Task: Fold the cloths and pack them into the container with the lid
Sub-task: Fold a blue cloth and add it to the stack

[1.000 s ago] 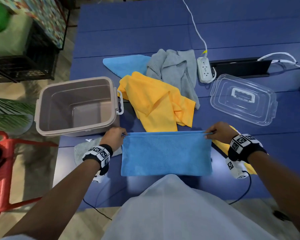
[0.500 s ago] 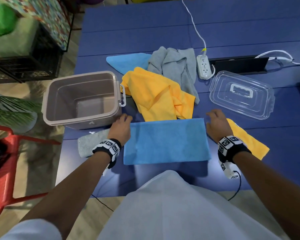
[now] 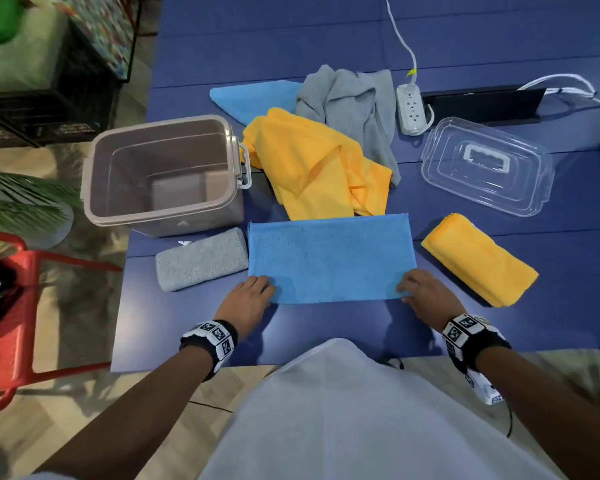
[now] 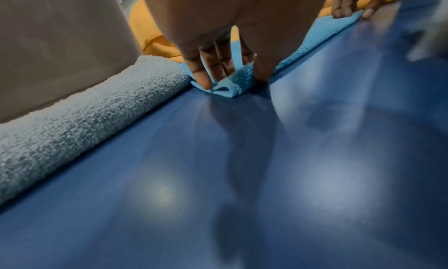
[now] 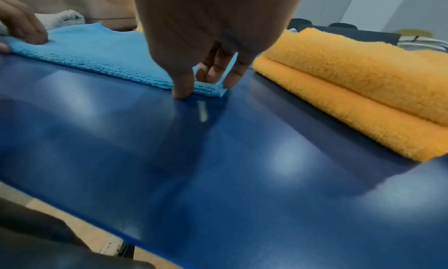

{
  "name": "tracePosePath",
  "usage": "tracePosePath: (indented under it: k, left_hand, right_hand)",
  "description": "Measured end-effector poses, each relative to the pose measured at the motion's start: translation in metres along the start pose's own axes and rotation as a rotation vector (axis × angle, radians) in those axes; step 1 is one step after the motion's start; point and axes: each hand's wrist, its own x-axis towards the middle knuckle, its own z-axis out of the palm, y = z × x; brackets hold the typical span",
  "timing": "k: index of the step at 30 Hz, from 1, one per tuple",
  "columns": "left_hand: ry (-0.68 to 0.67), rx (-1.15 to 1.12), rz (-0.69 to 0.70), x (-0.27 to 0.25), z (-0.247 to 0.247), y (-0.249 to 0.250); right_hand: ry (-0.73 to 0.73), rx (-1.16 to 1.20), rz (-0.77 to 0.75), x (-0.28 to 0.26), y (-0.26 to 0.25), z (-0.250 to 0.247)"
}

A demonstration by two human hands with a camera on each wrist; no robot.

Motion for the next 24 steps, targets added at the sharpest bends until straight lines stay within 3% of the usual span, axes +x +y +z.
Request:
tracePosePath:
  k: [3, 7, 13, 16, 19, 21, 24]
  left_hand:
    - [-0.023, 0.053, -0.015, 0.000, -0.003, 0.002]
    - [-0.046, 0.030, -0.005, -0.009, 0.003, 0.005]
    - [0.062, -0.021, 0.050, -0.039, 0.022, 0.018]
    - [0.141, -0.197, -0.243, -0.045, 0.023, 0.018]
    - [0.078, -0.394, -0.612, -0.038, 0.013, 0.015]
    - [-0.005, -0.386, -0.675, -0.030, 0.008, 0.013]
    - [-0.104, -0.306, -0.605, -0.021, 0.008, 0.015]
  right_hand:
    - [0.023, -0.090, 0.030, 0.005, 0.003, 0.003]
    - [-0.040, -0.168, -0.061, -0.004, -0.002, -0.003]
    - [-0.063, -0.136, -0.197, -0.049, -0.002, 0.010]
    - [0.048, 0.095, 0.017, -0.060, -0.003, 0.010]
    - [0.065, 0.274, 0.453, -0.054, -0.006, 0.005]
    - [-0.033, 0.214, 0.570, -0.047, -0.009, 0.002]
    - [-0.245, 0.061, 0.626, -0.039, -0.016, 0.003]
